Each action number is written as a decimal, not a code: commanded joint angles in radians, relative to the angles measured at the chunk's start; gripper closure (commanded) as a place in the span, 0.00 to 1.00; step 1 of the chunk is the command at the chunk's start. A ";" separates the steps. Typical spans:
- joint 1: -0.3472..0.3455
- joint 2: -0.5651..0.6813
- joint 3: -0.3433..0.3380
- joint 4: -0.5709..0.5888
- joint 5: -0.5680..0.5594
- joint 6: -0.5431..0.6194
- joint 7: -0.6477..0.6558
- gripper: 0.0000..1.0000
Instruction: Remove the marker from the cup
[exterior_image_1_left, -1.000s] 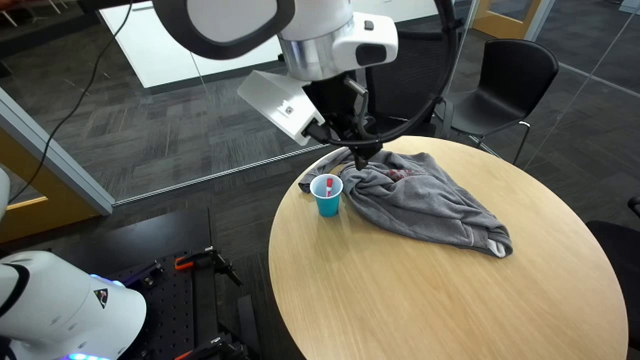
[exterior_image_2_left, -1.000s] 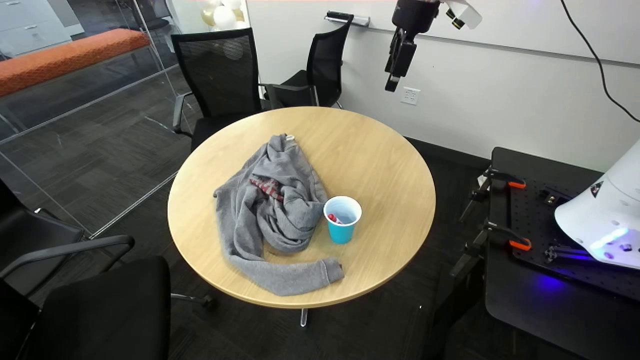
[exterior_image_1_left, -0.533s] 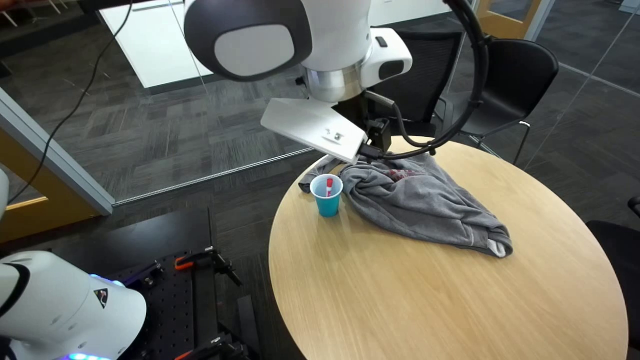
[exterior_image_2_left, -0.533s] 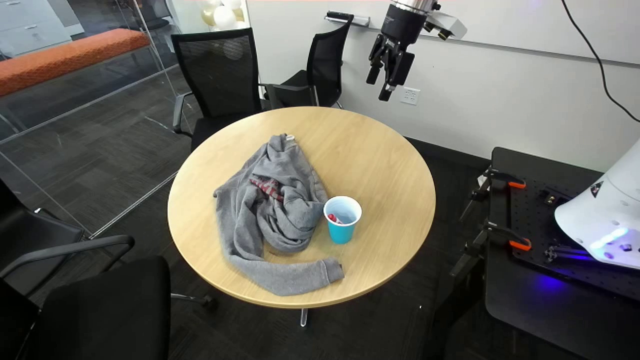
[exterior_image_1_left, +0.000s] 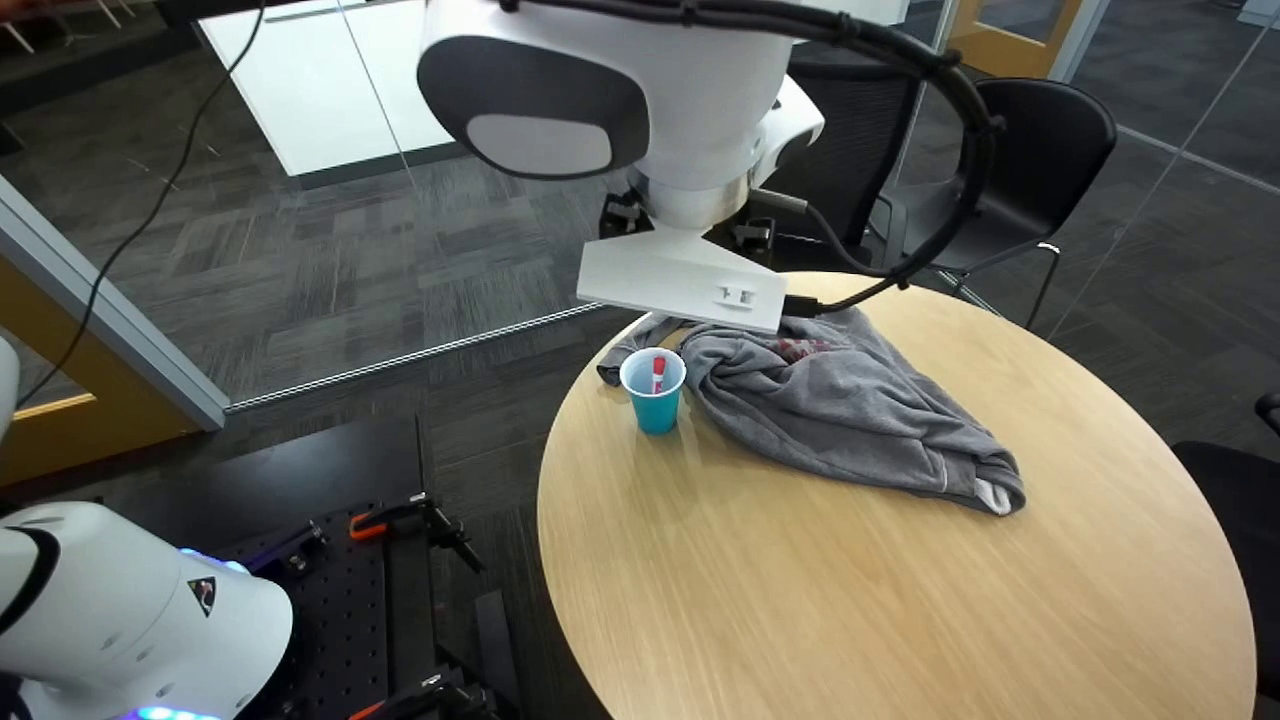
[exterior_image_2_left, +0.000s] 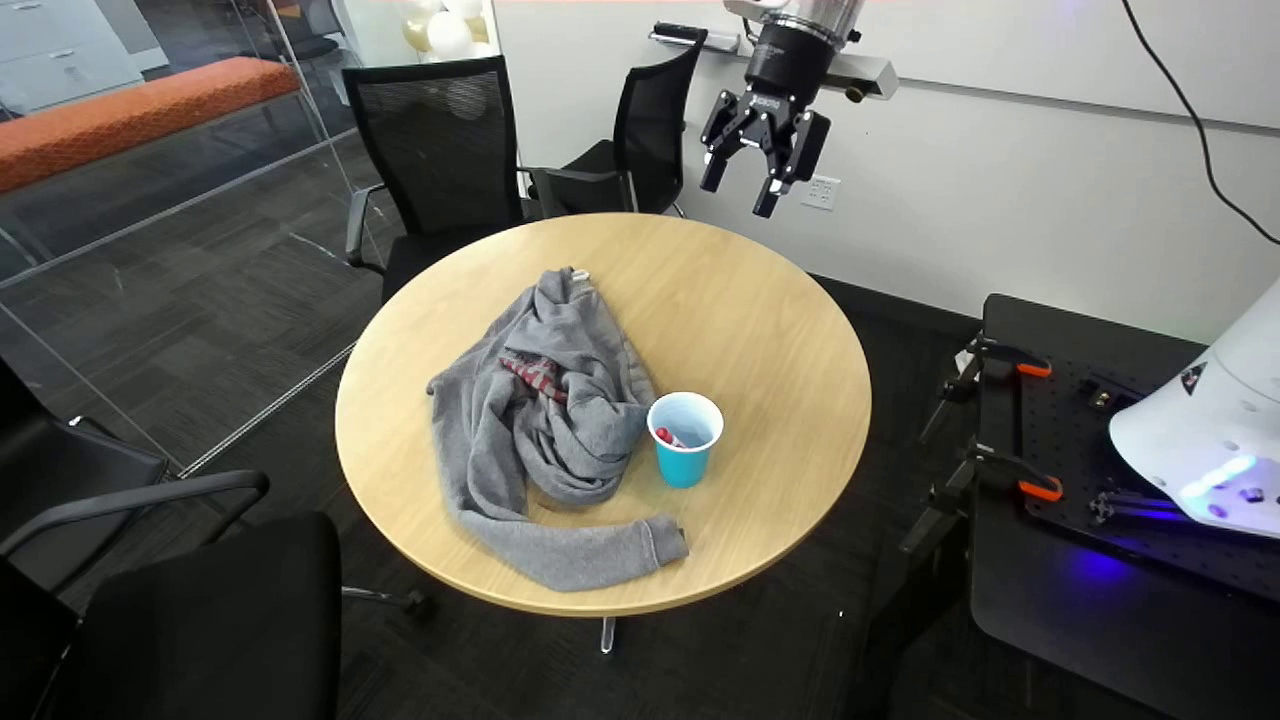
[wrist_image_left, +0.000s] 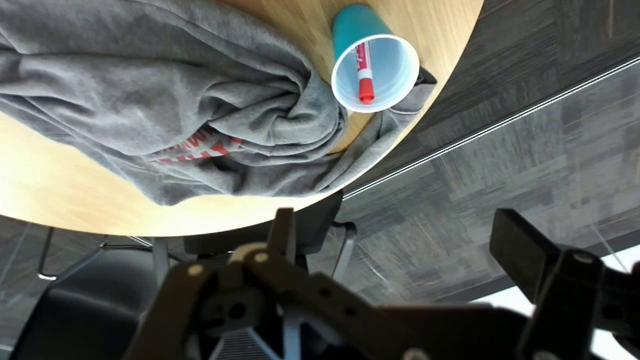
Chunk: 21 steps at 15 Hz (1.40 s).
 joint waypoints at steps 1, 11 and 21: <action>-0.028 0.055 0.003 0.062 0.032 -0.114 -0.183 0.00; -0.047 0.090 0.020 0.070 0.011 -0.125 -0.248 0.00; -0.030 0.150 0.107 -0.019 0.246 0.165 -0.459 0.00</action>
